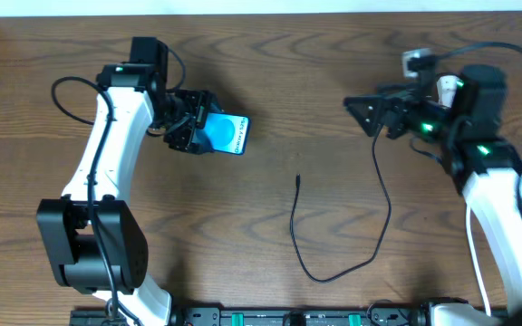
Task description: Plug charger to phone and switch on socket
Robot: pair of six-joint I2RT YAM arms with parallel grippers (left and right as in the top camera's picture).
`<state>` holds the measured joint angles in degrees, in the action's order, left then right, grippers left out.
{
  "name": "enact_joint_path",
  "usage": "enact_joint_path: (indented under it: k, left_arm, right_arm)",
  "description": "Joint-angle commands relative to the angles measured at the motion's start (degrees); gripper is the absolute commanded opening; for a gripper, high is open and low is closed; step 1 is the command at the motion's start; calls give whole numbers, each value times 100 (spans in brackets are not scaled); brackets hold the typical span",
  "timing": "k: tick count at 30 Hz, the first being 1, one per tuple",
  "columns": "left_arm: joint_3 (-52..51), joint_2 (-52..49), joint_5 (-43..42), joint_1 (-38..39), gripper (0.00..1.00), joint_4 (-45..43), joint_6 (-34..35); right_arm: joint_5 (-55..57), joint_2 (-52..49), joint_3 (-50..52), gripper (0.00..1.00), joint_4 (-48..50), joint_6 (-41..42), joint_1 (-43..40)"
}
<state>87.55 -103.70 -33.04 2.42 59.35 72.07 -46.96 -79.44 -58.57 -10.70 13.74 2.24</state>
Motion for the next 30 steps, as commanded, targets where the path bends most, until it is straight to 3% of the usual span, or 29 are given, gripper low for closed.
enact_joint_path:
  k: [1,3,8,12,20,27,30]
  left_arm:
    - [44,116,-9,240,7,4,376]
    - [44,116,81,363,8,-42,490]
    - [44,116,520,664,7,-111,918]
    - [44,116,981,916,7,-162,1655]
    - [44,116,1021,1392,7,-555,2524]
    - [44,116,1019,1670,7,-977,2662]
    - [44,116,1021,1775,7,-979,2791]
  right_arm:
    - [-1410,-750,-90,99,271,1821,155]
    - [-1432,-1117,-90,99,382,2387,243]
    - [-1665,-1742,-90,99,557,2411,590]
    - [-1611,-1998,-90,99,610,2389,1038]
    - [-1259,-2006,-90,99,907,2562,1668]
    - [-1143,-2006,-90,87,894,2789,1740]
    - [-1086,-2006,-90,87,894,2916,1738]
